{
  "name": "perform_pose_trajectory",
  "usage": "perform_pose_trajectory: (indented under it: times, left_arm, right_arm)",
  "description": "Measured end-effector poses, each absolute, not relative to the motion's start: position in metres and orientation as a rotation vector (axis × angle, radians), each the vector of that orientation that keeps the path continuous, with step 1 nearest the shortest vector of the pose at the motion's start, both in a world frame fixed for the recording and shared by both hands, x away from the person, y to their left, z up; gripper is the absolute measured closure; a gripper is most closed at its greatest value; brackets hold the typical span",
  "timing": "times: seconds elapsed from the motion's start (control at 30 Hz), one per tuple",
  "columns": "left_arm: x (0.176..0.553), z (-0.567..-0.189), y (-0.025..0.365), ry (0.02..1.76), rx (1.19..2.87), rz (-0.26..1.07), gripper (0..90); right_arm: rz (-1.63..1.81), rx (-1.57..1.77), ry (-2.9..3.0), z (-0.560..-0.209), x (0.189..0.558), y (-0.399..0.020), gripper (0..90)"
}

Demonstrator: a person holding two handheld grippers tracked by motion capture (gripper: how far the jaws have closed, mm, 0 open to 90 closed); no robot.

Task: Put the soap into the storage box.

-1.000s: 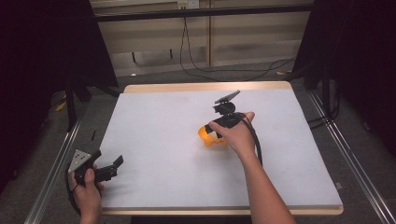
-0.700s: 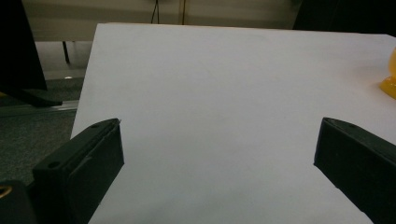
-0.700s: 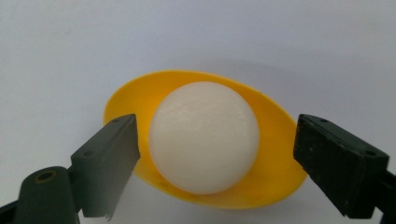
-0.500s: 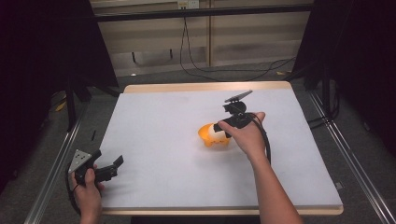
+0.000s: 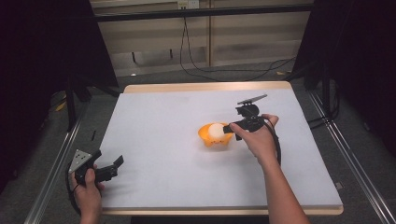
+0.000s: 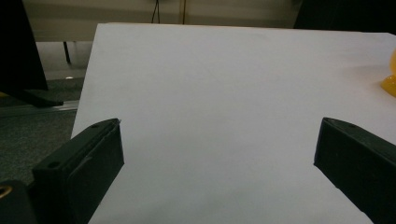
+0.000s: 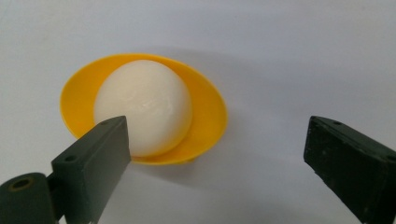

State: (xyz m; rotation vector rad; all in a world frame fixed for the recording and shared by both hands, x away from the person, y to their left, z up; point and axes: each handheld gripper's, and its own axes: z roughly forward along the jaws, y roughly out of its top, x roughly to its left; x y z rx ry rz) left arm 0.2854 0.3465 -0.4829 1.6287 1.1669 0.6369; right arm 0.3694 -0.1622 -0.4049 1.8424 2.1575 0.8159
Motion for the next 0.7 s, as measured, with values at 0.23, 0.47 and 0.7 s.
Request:
perform_pose_trajectory:
  times: [0.23,0.47,0.7]
  left_arm:
    - [0.286,-0.483,0.346,1.167,1.630,0.637,1.3]
    - [0.286,-0.483,0.347,1.164,1.638,0.642,1.3]
    - [0.286,-0.483,0.346,1.167,1.636,0.641,1.3]
  right_arm:
    - [0.830,1.859,2.131,-0.410,0.362,-0.175,0.0]
    - [0.857,1.860,2.116,-0.415,0.357,-0.185,0.0]
    - [0.871,1.858,2.087,-0.422,0.349,-0.197,0.0]
